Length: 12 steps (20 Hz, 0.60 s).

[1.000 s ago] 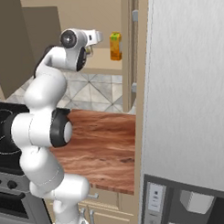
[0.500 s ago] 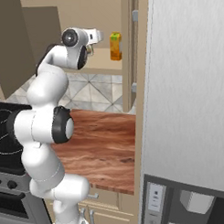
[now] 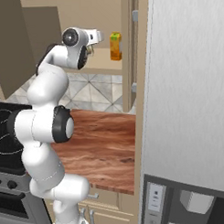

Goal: Sort all alcoholic drinks to one cabinet, and non-alcoholic drinks to the other.

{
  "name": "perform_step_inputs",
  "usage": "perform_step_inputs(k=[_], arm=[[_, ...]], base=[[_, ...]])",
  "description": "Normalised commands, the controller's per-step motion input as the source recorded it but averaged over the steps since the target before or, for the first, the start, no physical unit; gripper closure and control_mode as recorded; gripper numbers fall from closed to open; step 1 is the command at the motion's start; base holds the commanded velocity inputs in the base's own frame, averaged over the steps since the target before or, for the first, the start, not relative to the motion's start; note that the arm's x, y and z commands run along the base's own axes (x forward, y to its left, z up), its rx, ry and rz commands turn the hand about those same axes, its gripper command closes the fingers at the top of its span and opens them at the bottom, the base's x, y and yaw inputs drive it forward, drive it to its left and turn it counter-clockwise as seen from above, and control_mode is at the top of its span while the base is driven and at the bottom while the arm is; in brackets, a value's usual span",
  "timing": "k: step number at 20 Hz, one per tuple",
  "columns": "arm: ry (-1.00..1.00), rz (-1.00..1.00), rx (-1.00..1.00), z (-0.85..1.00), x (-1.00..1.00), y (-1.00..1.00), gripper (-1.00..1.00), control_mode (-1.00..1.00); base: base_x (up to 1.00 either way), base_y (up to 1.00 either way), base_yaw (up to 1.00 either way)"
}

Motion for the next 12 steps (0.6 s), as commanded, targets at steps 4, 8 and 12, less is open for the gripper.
perform_step_inputs(k=[4,8,12], arm=[[0.00,0.00,0.00,-0.32,0.04,0.00,1.00,-1.00],[0.00,0.00,0.00,-0.35,0.03,0.00,1.00,-1.00],[0.00,0.00,0.02,-0.24,0.03,0.00,1.00,-1.00]], base=[[0.00,0.00,0.00],[0.00,0.00,0.00],[0.00,0.00,0.00]])
